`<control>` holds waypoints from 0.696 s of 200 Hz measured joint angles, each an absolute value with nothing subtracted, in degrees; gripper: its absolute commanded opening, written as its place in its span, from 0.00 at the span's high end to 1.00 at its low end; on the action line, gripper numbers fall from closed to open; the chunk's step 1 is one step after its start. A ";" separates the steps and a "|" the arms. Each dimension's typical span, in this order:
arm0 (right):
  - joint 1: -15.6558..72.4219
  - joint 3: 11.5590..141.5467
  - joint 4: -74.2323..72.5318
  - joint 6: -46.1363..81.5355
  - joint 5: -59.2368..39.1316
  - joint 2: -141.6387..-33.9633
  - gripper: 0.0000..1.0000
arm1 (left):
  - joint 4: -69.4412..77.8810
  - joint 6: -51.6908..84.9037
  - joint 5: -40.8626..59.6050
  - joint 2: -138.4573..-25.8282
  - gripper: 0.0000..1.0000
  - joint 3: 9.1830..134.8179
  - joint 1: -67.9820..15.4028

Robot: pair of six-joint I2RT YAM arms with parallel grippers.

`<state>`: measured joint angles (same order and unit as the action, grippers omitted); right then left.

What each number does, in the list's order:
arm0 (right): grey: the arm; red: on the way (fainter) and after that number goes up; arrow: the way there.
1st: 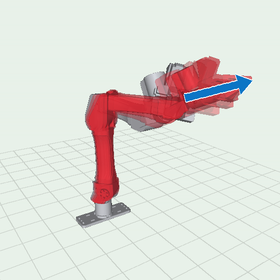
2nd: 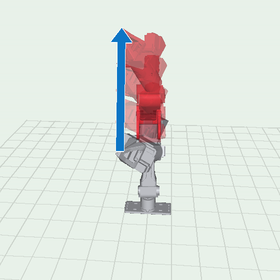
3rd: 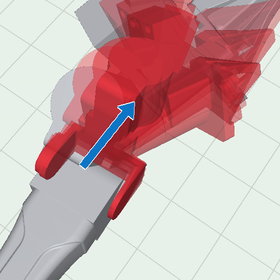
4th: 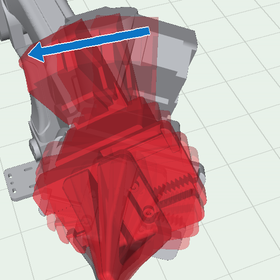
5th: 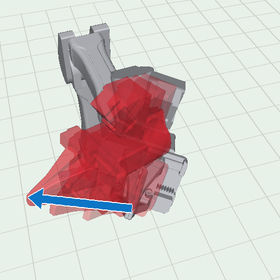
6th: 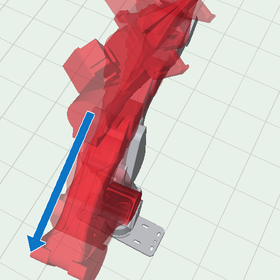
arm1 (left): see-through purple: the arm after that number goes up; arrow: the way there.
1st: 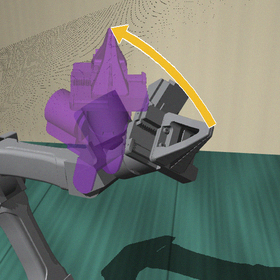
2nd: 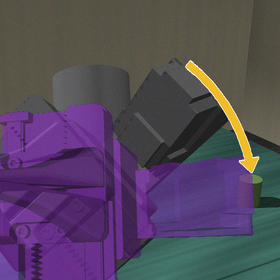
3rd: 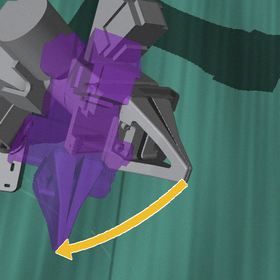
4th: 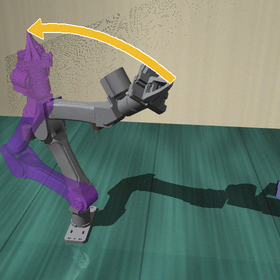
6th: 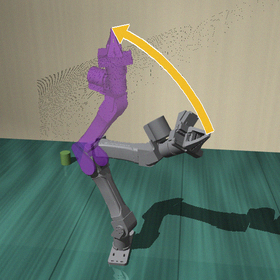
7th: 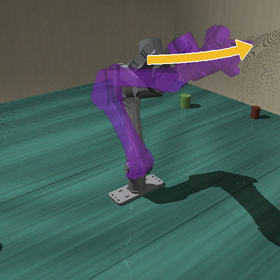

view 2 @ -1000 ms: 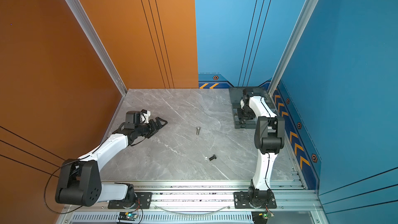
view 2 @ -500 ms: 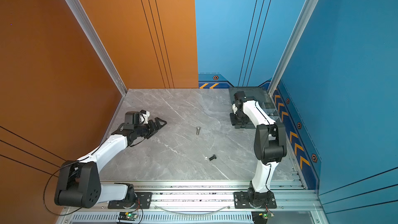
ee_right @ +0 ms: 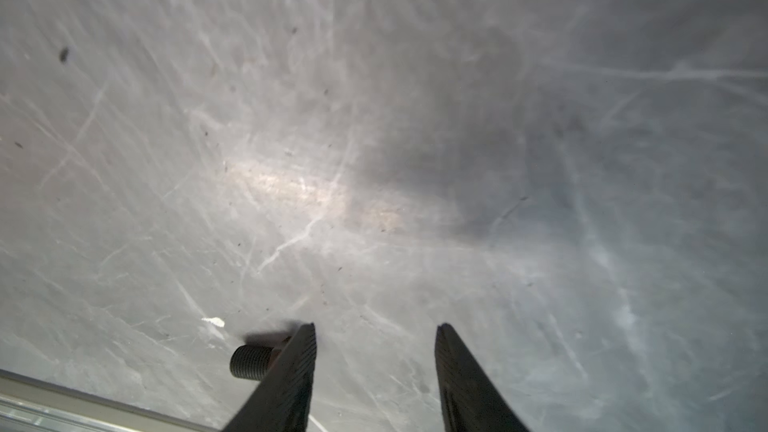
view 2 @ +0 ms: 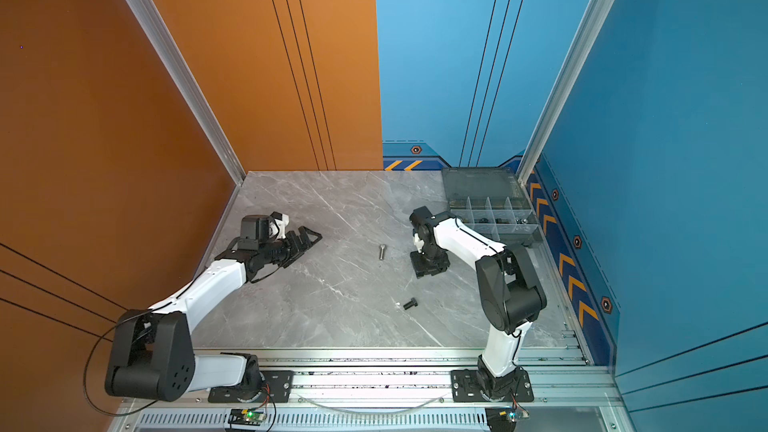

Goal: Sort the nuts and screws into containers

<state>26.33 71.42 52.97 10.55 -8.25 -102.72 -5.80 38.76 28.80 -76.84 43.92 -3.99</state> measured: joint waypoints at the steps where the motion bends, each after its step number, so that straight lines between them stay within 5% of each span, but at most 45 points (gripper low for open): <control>1: 26.41 71.33 52.97 10.57 -8.29 -102.72 0.50 | -5.78 38.76 28.80 -76.86 0.02 43.92 -3.97; 139: 34.44 66.98 56.55 9.45 -9.23 -102.32 0.49 | -5.78 38.76 28.82 -77.69 0.02 43.92 -3.68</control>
